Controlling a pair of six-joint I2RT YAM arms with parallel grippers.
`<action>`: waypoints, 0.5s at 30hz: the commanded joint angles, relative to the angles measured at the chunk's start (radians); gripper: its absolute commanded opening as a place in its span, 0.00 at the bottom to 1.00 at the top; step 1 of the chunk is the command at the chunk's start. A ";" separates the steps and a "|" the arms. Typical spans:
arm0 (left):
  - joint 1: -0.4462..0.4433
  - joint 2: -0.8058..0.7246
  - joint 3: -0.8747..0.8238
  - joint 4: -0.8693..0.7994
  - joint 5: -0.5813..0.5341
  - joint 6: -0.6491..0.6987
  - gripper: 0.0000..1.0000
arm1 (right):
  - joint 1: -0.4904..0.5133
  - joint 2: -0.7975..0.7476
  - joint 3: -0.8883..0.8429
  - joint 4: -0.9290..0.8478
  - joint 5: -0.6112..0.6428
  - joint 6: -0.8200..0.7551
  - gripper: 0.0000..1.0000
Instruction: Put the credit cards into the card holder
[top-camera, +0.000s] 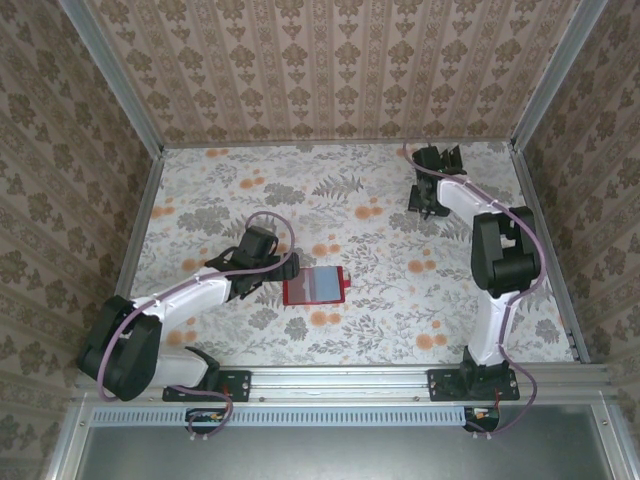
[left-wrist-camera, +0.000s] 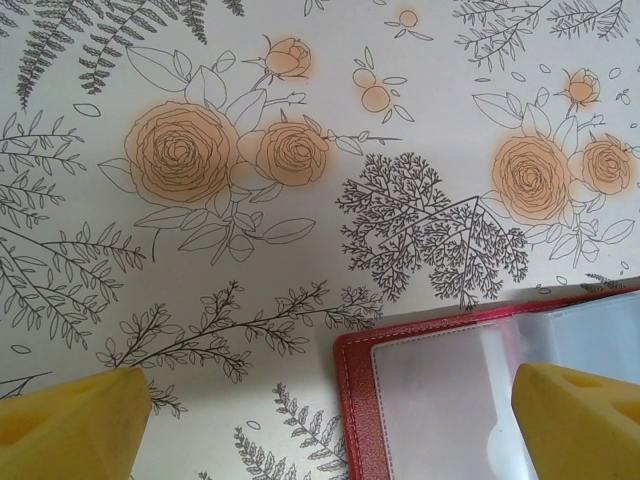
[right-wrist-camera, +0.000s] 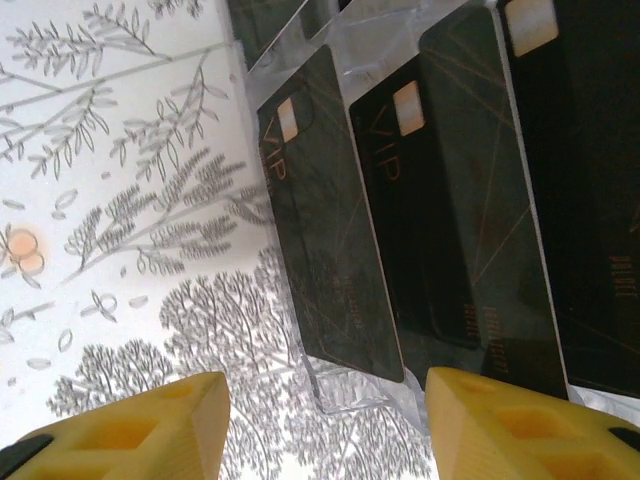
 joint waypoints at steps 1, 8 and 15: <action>0.003 -0.026 -0.018 0.015 0.000 -0.014 0.95 | 0.025 -0.050 -0.108 -0.038 -0.059 0.044 0.56; 0.002 -0.049 -0.034 0.016 -0.003 -0.015 0.96 | 0.096 -0.199 -0.312 0.007 -0.075 0.101 0.56; 0.002 -0.075 -0.052 0.010 -0.006 -0.012 0.96 | 0.208 -0.350 -0.398 -0.029 -0.070 0.169 0.56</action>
